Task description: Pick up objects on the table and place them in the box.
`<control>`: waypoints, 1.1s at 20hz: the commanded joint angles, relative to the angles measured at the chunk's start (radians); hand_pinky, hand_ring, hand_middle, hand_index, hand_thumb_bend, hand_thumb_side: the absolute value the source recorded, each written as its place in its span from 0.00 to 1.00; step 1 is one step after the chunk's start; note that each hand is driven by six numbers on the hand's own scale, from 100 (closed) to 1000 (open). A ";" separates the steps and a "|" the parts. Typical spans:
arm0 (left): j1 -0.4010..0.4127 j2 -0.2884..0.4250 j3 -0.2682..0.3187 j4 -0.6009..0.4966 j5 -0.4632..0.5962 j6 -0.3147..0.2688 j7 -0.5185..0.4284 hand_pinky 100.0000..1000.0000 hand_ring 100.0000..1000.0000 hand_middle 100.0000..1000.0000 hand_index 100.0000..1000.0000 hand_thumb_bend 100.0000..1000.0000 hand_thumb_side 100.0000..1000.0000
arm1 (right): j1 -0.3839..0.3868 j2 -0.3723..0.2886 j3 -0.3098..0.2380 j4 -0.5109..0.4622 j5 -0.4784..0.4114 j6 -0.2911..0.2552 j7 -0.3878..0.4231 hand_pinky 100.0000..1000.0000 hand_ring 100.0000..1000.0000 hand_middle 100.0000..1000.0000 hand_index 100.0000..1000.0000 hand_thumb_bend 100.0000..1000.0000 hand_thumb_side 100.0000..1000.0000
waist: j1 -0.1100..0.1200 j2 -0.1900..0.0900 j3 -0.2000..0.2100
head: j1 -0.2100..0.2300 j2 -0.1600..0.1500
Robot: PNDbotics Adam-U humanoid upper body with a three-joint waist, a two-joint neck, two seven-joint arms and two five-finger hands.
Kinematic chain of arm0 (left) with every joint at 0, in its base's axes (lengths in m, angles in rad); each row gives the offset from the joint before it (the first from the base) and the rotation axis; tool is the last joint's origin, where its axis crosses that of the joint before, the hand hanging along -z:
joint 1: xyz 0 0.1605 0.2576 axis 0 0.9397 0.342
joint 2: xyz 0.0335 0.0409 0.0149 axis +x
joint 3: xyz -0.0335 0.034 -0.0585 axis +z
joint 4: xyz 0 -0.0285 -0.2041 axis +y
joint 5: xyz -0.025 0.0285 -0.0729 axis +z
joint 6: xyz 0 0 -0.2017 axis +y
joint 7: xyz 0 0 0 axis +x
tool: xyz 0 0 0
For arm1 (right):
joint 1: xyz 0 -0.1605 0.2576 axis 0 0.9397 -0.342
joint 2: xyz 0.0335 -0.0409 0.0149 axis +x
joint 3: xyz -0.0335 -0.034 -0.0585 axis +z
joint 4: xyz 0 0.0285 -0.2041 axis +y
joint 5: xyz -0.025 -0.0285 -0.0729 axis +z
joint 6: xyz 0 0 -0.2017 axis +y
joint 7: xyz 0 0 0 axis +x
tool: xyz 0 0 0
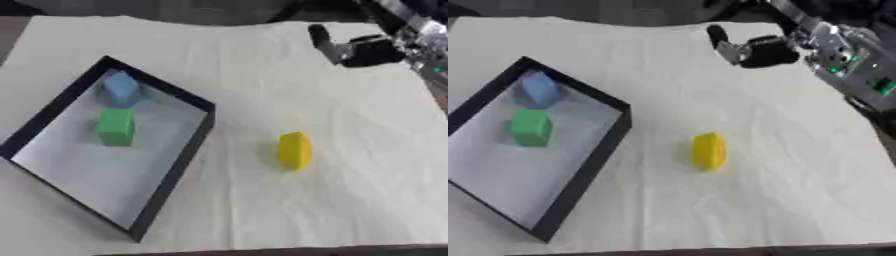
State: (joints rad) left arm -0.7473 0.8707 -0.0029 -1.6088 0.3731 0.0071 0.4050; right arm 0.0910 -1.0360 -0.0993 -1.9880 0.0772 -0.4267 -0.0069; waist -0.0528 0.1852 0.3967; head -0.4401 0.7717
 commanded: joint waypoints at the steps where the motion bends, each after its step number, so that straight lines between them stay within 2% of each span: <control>1: -0.009 0.041 0.015 -0.013 0.001 0.001 0.004 0.85 0.64 0.77 0.80 0.07 0.52 | 0.022 0.031 0.045 -0.012 0.157 -0.039 0.020 0.90 0.73 0.76 0.91 0.00 0.01 | -0.005 -0.016 -0.001 | 0.005 -0.002; 5: -0.008 0.039 0.010 -0.011 -0.003 0.004 -0.002 0.86 0.64 0.78 0.80 0.07 0.52 | 0.053 0.084 0.132 -0.012 0.330 -0.015 0.053 0.90 0.74 0.77 0.92 0.00 0.06 | -0.002 -0.013 0.000 | 0.004 -0.002; 9: -0.008 0.038 0.007 -0.006 -0.007 0.006 -0.006 0.86 0.64 0.78 0.80 0.06 0.53 | 0.063 0.117 0.181 -0.012 0.421 0.009 0.073 0.90 0.75 0.77 0.92 0.00 0.07 | 0.002 -0.009 -0.002 | 0.006 -0.002; 12: -0.005 0.041 0.005 -0.003 -0.011 0.007 -0.008 0.86 0.64 0.78 0.80 0.06 0.53 | 0.060 0.110 0.178 -0.012 0.421 0.008 0.039 0.90 0.74 0.77 0.92 0.00 0.06 | 0.003 -0.007 -0.009 | 0.011 -0.002; 15: 0.000 0.046 0.005 0.001 -0.015 0.007 -0.007 0.86 0.64 0.78 0.80 0.06 0.52 | 0.052 0.058 0.136 -0.012 0.391 -0.017 -0.054 0.88 0.74 0.78 0.92 0.05 0.05 | 0.003 -0.008 -0.018 | 0.015 -0.002; 17: 0.001 0.049 0.005 0.000 -0.018 0.005 -0.007 0.86 0.64 0.78 0.80 0.06 0.52 | 0.061 0.026 0.120 -0.012 0.383 -0.044 -0.096 0.88 0.75 0.78 0.92 0.04 0.06 | 0.002 -0.009 -0.022 | 0.018 -0.002; 19: 0.004 0.053 0.005 0.001 -0.019 0.005 -0.008 0.86 0.64 0.78 0.80 0.06 0.52 | 0.082 0.014 0.121 -0.012 0.388 -0.064 -0.098 0.89 0.76 0.79 0.93 0.02 0.08 | 0.001 -0.009 -0.024 | 0.021 -0.002; 22: 0.008 0.057 0.005 0.003 -0.021 0.006 -0.009 0.86 0.63 0.78 0.80 0.06 0.53 | 0.114 0.012 0.138 -0.012 0.409 -0.078 -0.058 0.91 0.77 0.81 0.94 0.04 0.13 | -0.001 -0.010 -0.026 | 0.024 -0.002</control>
State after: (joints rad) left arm -0.7293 0.8810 -0.0045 -1.6027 0.3597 0.0149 0.3994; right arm 0.2049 -0.9848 0.0445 -1.9880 0.4791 -0.4963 -0.0737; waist -0.0528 0.1863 0.3706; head -0.4198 0.7717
